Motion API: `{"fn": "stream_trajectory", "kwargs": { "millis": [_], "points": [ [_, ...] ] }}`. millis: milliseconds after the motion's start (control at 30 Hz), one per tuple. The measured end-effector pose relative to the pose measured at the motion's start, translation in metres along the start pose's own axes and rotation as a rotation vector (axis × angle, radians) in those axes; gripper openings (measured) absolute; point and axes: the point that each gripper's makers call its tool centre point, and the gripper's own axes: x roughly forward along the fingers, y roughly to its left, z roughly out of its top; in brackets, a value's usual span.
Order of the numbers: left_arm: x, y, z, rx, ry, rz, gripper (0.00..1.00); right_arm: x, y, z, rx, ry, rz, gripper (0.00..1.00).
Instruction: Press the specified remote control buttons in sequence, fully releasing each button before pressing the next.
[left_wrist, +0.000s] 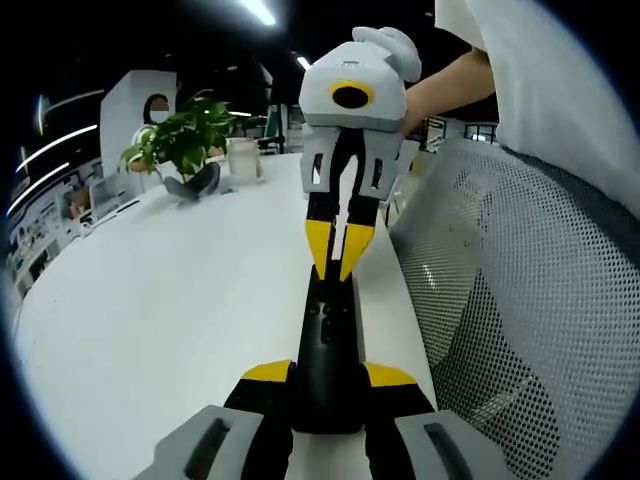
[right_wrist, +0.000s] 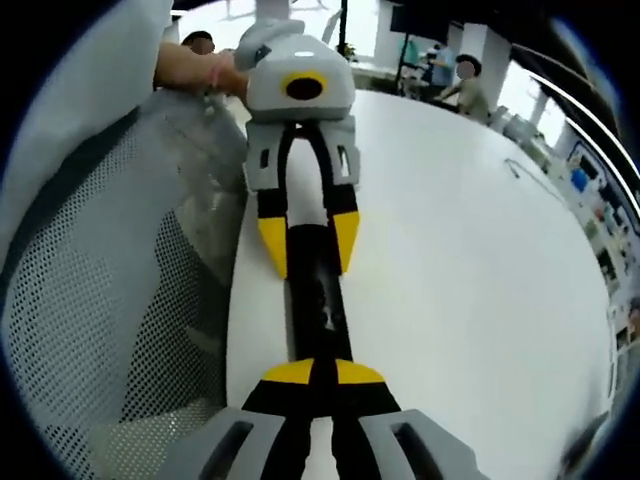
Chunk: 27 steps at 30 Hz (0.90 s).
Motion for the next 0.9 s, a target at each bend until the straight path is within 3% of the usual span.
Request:
{"fn": "stream_trajectory", "kwargs": {
  "millis": [133,200,300,433,567,733,900],
  "points": [
    [0.0003,-0.0001,-0.0001,0.001,-0.001,-0.002,0.25,-0.0005,-0.0058,-0.0004,-0.033,0.017,-0.026,0.09],
    [0.0003,-0.0003,-0.0001,0.002,-0.001,-0.003,0.25,0.0003,-0.0012,-0.0009,-0.016,0.021,0.022,0.04],
    [0.0003,-0.0005,0.0000,0.003,-0.001,-0.005,0.25,0.0012,-0.0013,-0.0005,-0.092,0.028,0.036,0.05],
    [0.0003,-0.0009,0.0000,0.003,0.000,-0.007,0.25,0.0017,-0.0013,-0.0001,-0.089,0.044,0.056,0.05],
    [0.0004,-0.0012,0.0000,0.003,-0.002,-0.009,0.25,0.0024,0.0003,0.0000,-0.150,0.093,0.100,0.05],
    [0.0000,-0.0015,0.0000,-0.001,-0.002,-0.010,0.25,0.0040,-0.0002,0.0012,-0.122,0.168,0.137,0.05],
    [-0.0005,-0.0016,-0.0002,-0.004,-0.003,-0.012,0.25,0.0049,0.0007,0.0031,-0.076,0.142,0.125,0.06]
  ]
}}
